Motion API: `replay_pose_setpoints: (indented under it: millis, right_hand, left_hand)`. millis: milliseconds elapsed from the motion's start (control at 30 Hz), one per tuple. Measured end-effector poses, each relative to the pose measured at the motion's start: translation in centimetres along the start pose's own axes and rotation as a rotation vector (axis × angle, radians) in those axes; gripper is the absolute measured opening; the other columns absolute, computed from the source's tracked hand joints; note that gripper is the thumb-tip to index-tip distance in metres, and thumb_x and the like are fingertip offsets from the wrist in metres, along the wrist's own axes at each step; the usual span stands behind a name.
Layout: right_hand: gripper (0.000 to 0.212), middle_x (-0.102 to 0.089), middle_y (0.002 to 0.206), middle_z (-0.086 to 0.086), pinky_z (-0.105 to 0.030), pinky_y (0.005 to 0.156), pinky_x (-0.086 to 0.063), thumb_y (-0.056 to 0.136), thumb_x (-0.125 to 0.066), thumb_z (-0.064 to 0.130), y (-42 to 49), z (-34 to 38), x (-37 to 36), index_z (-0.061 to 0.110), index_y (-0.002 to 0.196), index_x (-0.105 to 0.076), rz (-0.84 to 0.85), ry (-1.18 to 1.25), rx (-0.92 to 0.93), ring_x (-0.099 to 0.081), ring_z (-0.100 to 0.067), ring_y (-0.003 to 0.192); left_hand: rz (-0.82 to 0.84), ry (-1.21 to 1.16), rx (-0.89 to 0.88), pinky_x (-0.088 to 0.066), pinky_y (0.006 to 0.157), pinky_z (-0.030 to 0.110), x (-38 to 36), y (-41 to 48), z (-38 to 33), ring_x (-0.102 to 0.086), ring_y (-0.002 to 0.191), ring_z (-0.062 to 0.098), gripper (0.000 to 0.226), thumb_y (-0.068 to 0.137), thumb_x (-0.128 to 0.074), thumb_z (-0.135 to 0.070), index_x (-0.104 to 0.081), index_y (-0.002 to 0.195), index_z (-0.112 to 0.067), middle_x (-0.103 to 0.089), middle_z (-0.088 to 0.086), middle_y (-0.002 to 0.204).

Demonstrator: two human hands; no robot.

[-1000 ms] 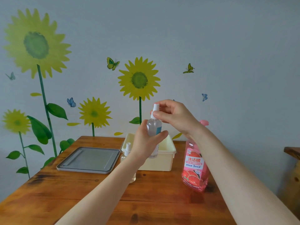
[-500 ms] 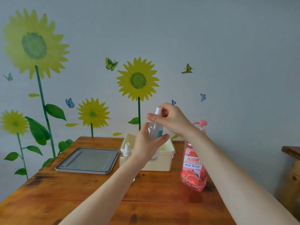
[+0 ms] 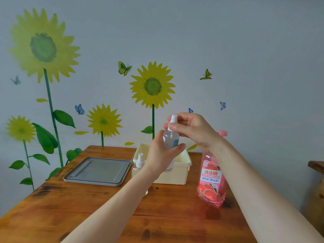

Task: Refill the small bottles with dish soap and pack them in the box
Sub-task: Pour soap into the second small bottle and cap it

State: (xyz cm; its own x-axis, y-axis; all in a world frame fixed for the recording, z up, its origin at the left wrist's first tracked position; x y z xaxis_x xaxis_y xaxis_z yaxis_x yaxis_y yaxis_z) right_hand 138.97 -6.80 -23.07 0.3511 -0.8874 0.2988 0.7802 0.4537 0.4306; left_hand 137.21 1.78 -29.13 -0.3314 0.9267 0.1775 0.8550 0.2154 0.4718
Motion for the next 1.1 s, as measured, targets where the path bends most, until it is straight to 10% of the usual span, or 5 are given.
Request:
replay_pose_setpoints:
  millis: [467, 633, 800, 1100]
  right_hand:
    - [0.017, -0.066, 0.081, 0.004, -0.007, 0.063, -0.048, 0.076, -0.073, 0.015, 0.1, 0.4, 0.4, 0.018, 0.088, -0.061, -0.165, -0.092, 0.069, -0.06, 0.008, 0.064]
    - [0.013, -0.072, 0.095, -0.001, -0.023, 0.086, -0.053, 0.084, -0.064, 0.013, -0.2, -0.1, -0.8, 0.019, 0.096, -0.064, 0.042, 0.122, 0.006, -0.068, -0.011, 0.094]
    - [0.014, -0.072, 0.093, -0.016, -0.014, 0.071, -0.052, 0.083, -0.066, 0.006, -0.2, 0.1, -0.7, 0.02, 0.08, -0.066, -0.151, 0.013, 0.07, -0.065, -0.01, 0.075]
    - [0.011, -0.071, 0.081, -0.009, -0.036, 0.074, -0.053, 0.084, -0.065, 0.016, -0.5, -0.4, -0.5, 0.006, 0.088, -0.069, -0.346, -0.188, 0.116, -0.067, -0.024, 0.079]
  left_hand:
    - [0.015, -0.03, 0.002, -0.052, 0.07, 0.03, 0.5, -0.1, 0.4, -0.063, 0.085, 0.024, 0.043, 0.075, -0.071, -0.022, -0.05, 0.112, -0.017, -0.063, 0.009, 0.094]
    - [0.136, -0.116, 0.044, -0.053, 0.074, 0.033, -0.2, -0.2, 0.4, -0.063, 0.078, 0.02, 0.041, 0.076, -0.069, -0.022, -0.05, 0.112, -0.018, -0.061, 0.006, 0.086]
    - [-0.013, -0.084, -0.024, -0.049, 0.063, 0.029, 0.4, -0.1, 0.3, -0.061, 0.075, 0.024, 0.031, 0.076, -0.068, -0.014, -0.051, 0.101, -0.014, -0.062, 0.015, 0.087]
    - [-0.141, 0.014, -0.087, -0.04, 0.049, 0.005, 0.8, 0.1, 0.4, -0.053, 0.064, 0.008, 0.035, 0.076, -0.071, -0.014, -0.045, 0.099, -0.018, -0.055, -0.005, 0.076]
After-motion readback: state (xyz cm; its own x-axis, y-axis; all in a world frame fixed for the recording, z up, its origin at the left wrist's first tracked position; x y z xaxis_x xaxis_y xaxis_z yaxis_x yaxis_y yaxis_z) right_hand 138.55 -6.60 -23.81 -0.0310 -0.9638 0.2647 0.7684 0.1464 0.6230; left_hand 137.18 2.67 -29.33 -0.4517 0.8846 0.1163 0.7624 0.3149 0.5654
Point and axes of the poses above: each hand's wrist, its own y-axis towards the middle knuckle, its own x-axis out of the back of the hand, z = x × y, the point moved 9 cm from there along y, towards the middle knuckle
